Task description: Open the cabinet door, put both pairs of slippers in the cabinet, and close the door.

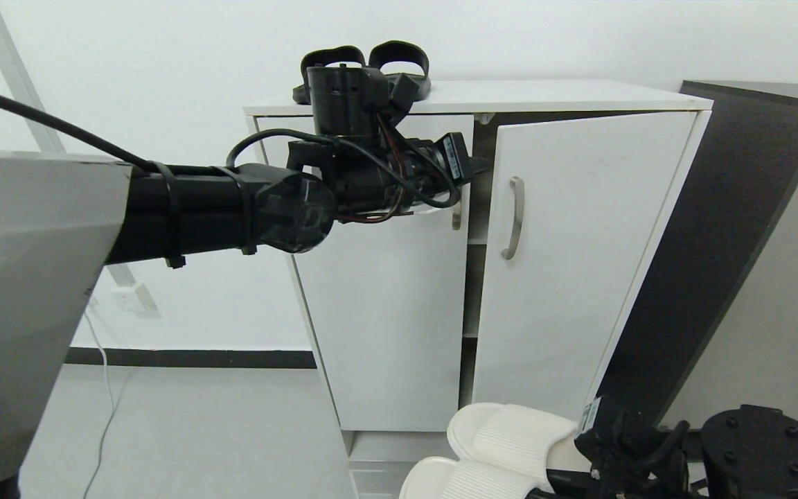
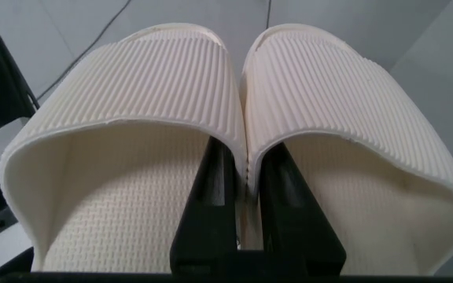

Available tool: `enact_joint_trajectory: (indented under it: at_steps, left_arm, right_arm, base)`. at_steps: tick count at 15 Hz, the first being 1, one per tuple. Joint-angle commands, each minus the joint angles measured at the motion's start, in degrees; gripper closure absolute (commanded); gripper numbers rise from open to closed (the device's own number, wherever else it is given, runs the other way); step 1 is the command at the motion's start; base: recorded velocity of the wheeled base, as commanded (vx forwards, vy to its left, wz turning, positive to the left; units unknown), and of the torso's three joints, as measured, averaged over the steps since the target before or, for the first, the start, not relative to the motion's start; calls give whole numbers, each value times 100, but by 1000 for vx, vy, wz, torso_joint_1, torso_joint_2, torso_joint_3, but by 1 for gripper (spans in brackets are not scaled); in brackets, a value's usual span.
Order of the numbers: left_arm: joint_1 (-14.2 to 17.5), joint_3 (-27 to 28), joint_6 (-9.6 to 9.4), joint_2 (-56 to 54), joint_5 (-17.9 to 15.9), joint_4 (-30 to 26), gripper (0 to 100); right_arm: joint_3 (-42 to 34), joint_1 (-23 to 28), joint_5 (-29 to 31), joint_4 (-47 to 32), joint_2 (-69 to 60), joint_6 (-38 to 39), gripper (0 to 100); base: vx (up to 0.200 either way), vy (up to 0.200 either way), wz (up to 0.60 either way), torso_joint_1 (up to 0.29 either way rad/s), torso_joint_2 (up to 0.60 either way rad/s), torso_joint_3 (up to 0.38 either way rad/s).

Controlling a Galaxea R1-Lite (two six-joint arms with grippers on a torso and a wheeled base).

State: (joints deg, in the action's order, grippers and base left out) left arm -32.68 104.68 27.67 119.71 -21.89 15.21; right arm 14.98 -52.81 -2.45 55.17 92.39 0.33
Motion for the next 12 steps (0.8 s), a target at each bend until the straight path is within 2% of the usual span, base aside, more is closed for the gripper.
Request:
enact_joint_trajectory:
  at_steps: [1, 5, 10, 12]
  left_arm:
    - [-1, 167, 1, 193, 1, -36, 100]
    - [-28, 272, 1, 377, 1, -27, 100]
    - [-318, 237, 1, 342, 124, -18, 100]
    - [-713, 149, -7, 316, 423, -1, 100]
  right_arm:
    - [-13, -63, -1, -7, 60, 2, 100]
    - [-13, -63, -1, 2, 183, -7, 100]
    - [-13, -98, -1, 2, 218, -7, 100]
    - [-13, -133, -1, 2, 218, -7, 100]
  base:
    - [0, 0, 0, 0, 0, 0]
    - [0, 0, 0, 0, 0, 0]
    - [-200, 0, 0, 7, 1, 0]
    - [-200, 0, 0, 2, 0, 5]
